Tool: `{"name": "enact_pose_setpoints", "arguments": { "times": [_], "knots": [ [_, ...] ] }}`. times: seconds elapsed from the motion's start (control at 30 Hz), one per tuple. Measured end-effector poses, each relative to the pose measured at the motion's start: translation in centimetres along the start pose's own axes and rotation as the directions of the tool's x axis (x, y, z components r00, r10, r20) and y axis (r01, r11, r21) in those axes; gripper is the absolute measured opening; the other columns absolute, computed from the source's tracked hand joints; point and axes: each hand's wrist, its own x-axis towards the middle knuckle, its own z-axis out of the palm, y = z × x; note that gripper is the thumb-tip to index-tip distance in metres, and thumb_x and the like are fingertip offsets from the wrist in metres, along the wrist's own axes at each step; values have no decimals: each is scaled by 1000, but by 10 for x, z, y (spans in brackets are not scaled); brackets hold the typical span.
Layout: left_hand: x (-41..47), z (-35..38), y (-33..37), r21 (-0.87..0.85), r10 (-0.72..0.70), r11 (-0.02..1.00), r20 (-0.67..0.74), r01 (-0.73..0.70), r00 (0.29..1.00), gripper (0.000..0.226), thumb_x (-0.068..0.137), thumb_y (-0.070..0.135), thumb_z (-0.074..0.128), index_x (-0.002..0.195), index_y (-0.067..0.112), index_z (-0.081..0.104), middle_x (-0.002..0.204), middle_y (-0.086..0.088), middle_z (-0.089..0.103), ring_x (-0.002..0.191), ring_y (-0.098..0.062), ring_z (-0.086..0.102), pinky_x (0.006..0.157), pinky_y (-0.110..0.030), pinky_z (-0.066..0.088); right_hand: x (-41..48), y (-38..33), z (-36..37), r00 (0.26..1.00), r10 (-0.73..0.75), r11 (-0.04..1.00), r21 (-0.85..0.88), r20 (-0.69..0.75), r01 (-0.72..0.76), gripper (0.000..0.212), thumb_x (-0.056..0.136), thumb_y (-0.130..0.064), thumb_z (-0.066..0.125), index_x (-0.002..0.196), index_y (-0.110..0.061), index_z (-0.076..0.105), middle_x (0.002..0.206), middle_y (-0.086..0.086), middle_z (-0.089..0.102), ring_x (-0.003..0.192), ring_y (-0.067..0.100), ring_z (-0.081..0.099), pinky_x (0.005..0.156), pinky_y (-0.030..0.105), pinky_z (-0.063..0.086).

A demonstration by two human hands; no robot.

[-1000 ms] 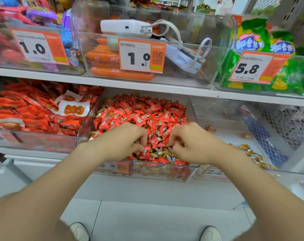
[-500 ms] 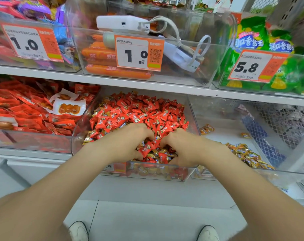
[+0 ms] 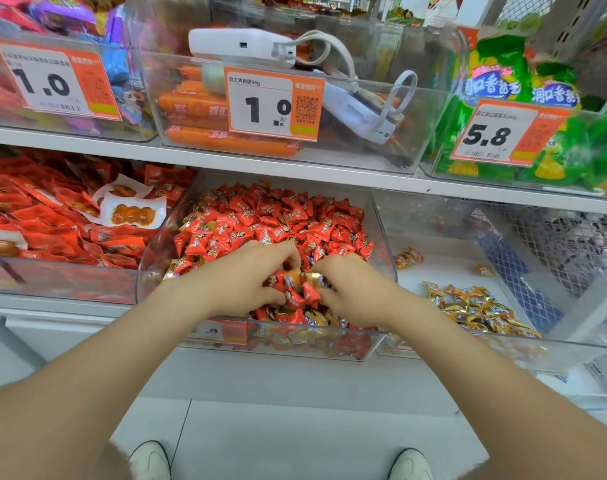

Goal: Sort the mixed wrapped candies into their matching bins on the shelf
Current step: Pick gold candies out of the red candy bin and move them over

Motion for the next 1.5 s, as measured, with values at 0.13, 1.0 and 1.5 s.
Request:
{"name": "enact_pose_setpoints", "arguments": {
  "times": [0.13,1.0,1.5],
  "knots": [
    [-7,-8,-6,-16,-14,1000,-55,13,998,38,99,32,72,125,32,44,79,1,57,64,-9,50,58,-28,37,0,-8,-18,995,50,983,182,-90,-33,26,106,-31,60,85,-17,51,73,1,53,68,18,50,62,34,39],
    [-9,-16,-19,6,-19,1000,-183,20,983,13,100,34,68,111,38,64,112,17,59,103,-7,47,98,-35,39,-20,-21,-35,964,263,863,441,25,-247,29,94,-13,48,67,-5,53,53,-1,42,49,18,32,53,28,32],
    [3,-13,-6,-302,-118,952,-201,53,972,15,99,13,66,93,26,62,90,4,67,61,-2,60,59,-26,50,-16,-2,-24,989,19,996,-85,144,-7,23,90,-46,79,107,-32,76,107,-17,72,101,7,61,90,42,56]
  ]
}}
